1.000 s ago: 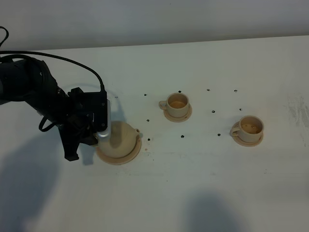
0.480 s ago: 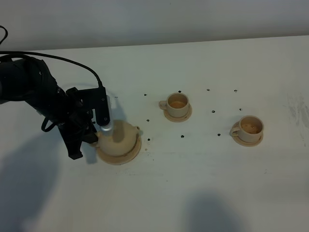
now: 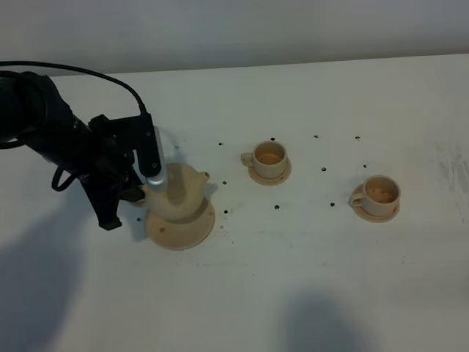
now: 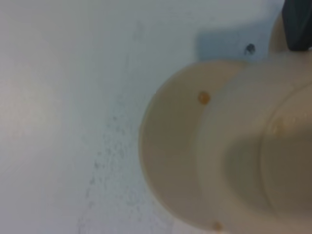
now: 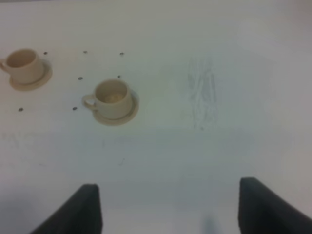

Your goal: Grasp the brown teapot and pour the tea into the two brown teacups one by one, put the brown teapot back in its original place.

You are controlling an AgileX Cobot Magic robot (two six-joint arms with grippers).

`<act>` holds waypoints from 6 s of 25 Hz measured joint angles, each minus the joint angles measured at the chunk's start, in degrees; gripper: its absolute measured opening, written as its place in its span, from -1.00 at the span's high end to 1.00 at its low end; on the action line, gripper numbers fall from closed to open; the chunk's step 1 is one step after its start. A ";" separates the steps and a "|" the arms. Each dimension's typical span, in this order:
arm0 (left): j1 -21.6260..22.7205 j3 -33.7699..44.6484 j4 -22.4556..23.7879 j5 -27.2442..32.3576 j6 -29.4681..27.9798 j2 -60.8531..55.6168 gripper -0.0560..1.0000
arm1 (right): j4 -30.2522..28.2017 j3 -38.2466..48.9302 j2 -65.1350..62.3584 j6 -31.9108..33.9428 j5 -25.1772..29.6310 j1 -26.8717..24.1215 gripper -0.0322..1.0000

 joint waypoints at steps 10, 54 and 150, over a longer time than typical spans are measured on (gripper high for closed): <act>-0.52 -7.80 1.71 0.85 -1.20 -0.07 0.73 | 0.00 0.00 0.00 0.00 0.00 0.00 -0.17; -9.53 -25.90 13.36 -8.48 8.37 15.40 0.73 | 0.00 0.00 0.00 0.00 0.00 0.00 -0.17; -15.42 -26.01 31.70 -22.86 20.83 19.55 0.73 | 0.00 0.00 0.00 0.00 0.00 0.00 -0.17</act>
